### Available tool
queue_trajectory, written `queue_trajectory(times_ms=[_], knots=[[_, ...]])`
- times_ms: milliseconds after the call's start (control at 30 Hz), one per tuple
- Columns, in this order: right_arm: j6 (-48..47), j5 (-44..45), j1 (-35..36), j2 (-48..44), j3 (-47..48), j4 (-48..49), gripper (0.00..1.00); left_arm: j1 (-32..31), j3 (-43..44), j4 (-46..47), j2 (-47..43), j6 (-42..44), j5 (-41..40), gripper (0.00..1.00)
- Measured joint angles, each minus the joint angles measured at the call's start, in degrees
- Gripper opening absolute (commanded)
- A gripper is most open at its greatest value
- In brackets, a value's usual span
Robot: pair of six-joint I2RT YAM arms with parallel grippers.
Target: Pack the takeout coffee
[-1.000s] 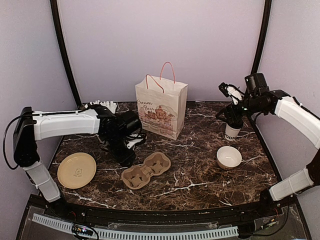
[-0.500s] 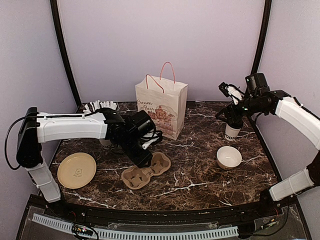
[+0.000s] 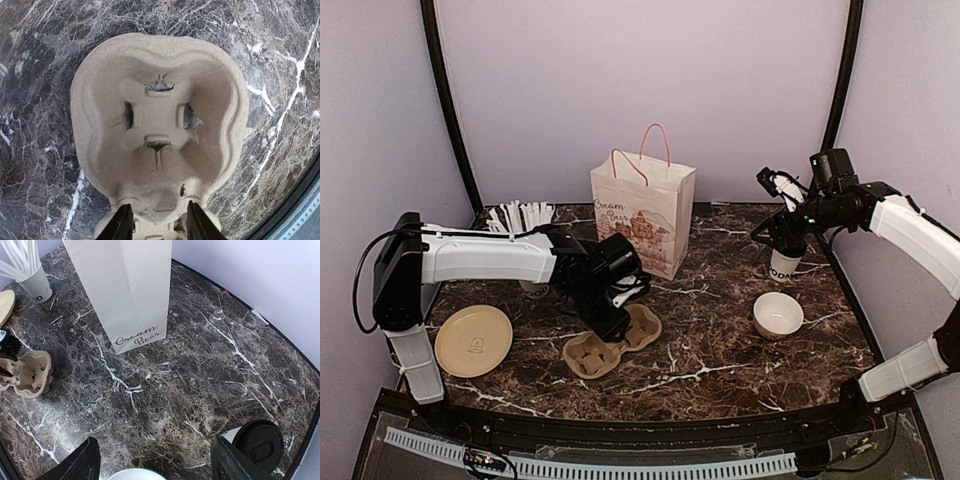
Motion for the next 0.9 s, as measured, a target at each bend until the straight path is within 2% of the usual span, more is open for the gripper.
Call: queue_trajectory(times_ms=[267, 500, 533, 633, 700, 900], knots=[[-0.11, -0.17, 0.00, 0.00, 0.00, 0.00, 0.76, -0.74, 0.02, -0.92, 2.27, -0.61, -0.09, 0.36], [-0.13, -0.22, 0.00, 0.17, 0.00, 0.00, 0.76, -0.96, 0.00, -1.07, 2.56, -0.83, -0.63, 0.28], [-0.11, -0.26, 0.00, 0.26, 0.02, -0.02, 0.76, -0.96, 0.00, -1.07, 2.56, -0.87, -0.74, 0.28], [-0.11, -0.83, 0.00, 0.85, 0.22, -0.04, 0.75, -0.96, 0.00, -1.07, 2.56, -1.07, -0.96, 0.37], [-0.09, -1.46, 0.00, 1.66, 0.81, -0.22, 0.75, -1.07, 0.00, -1.09, 2.56, -1.14, -1.14, 0.38], [-0.07, -2.45, 0.22, 3.15, 3.08, -0.70, 0.73, -1.77, 0.00, -1.11, 2.56, -1.79, -2.14, 0.32]])
